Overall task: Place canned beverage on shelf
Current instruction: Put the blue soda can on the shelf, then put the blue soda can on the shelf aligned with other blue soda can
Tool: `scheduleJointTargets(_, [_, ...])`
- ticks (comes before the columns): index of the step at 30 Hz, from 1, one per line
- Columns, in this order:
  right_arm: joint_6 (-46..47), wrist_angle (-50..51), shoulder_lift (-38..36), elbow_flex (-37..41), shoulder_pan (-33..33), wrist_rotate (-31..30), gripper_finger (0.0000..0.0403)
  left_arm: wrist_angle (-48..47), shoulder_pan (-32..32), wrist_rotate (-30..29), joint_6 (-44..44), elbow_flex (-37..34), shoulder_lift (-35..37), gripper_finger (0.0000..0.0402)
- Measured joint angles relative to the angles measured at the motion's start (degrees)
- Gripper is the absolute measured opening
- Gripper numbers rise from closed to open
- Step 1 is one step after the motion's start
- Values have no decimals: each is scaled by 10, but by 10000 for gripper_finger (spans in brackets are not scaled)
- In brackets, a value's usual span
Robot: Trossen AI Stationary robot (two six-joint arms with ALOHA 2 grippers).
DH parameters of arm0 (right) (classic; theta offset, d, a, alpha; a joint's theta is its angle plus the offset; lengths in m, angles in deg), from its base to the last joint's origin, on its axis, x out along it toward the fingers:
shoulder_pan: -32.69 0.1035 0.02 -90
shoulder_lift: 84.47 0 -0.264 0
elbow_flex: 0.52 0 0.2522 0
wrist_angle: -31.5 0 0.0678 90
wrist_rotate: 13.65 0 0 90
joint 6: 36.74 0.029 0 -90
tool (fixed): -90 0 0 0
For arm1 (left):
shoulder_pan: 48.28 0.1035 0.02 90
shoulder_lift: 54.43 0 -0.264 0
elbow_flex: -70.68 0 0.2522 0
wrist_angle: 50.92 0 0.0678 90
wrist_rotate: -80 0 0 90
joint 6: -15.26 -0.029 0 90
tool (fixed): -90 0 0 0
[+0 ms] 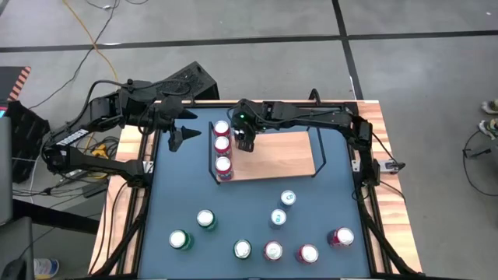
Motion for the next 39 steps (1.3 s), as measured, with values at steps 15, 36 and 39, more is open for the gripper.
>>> scheduleJointTargets(15, [4, 5, 0, 0, -1, 3, 318, 0, 0, -15, -2, 0, 0, 286])
scheduleJointTargets(36, [4, 114, -4, -142, -2, -5, 318, 0, 0, -16, 1, 0, 0, 286])
scheduleJointTargets(39, [11, 231, -4, -233, 2, -5, 318, 0, 0, -15, 7, 0, 0, 286])
